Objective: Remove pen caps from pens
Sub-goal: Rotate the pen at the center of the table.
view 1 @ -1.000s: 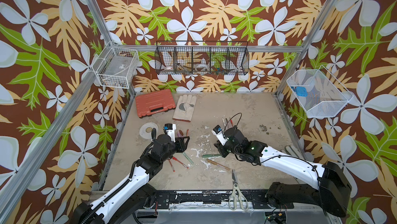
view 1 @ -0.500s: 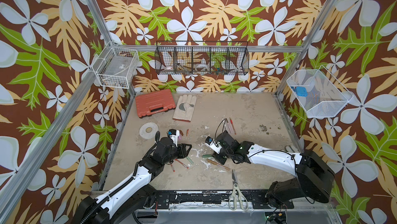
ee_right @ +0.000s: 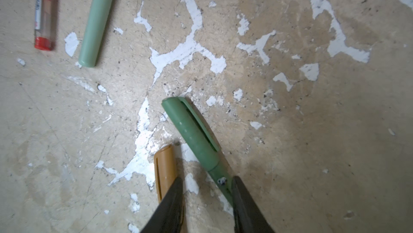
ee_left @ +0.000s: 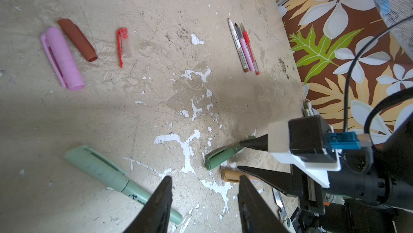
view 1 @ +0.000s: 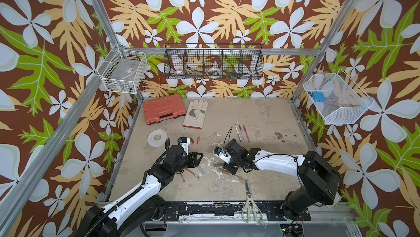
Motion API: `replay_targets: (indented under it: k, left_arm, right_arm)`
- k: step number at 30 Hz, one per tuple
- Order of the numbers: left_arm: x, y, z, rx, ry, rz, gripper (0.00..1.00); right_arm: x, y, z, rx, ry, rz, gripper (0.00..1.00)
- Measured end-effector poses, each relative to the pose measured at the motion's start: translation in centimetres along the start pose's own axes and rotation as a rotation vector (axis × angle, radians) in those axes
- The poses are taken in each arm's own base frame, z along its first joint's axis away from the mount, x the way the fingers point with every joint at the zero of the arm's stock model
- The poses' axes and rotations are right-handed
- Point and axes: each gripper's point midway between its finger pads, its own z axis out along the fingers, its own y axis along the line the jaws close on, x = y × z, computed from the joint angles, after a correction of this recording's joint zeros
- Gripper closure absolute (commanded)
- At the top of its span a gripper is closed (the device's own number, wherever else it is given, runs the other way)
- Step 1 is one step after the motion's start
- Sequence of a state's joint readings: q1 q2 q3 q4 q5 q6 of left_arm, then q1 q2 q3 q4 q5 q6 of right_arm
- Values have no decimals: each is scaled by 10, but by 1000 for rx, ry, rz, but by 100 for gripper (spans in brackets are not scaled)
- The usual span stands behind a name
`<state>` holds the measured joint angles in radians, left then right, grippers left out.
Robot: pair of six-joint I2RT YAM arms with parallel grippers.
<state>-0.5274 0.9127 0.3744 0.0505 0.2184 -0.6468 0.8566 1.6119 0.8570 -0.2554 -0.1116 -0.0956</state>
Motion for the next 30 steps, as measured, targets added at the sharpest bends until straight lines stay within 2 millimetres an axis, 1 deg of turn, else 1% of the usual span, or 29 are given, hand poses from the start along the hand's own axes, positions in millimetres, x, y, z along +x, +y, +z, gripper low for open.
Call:
replay_targets:
  k: [6, 10, 14, 19, 24, 26, 27, 29, 30]
  left_arm:
    - [2, 2, 2, -6, 7, 1, 50]
    - [1, 1, 2, -7, 8, 8, 50]
    - [1, 2, 3, -9, 11, 9, 50]
    - [2, 1, 3, -6, 14, 9, 50]
    - [0, -1, 1, 4, 7, 12, 50]
    - [-1, -3, 0, 9, 1, 18, 50]
    - [-2, -3, -1, 10, -1, 18, 50]
    - [-2, -4, -1, 12, -3, 19, 50]
    - [-2, -4, -1, 12, -3, 19, 50]
  right_arm:
    - [-2, -1, 9, -4, 21, -16, 63]
    - [3, 2, 14, -22, 41, -27, 69]
    - [4, 3, 16, -31, 47, -33, 69]
    - [-7, -1, 22, -18, 37, 11, 71]
    - [-14, -8, 21, 20, 31, 72, 79]
    - [-17, -11, 16, 36, 19, 90, 79]
    - [-19, -11, 13, 37, 8, 96, 77]
    - [-20, -11, 8, 38, -3, 100, 68]
    - [-20, -11, 7, 38, -6, 104, 66]
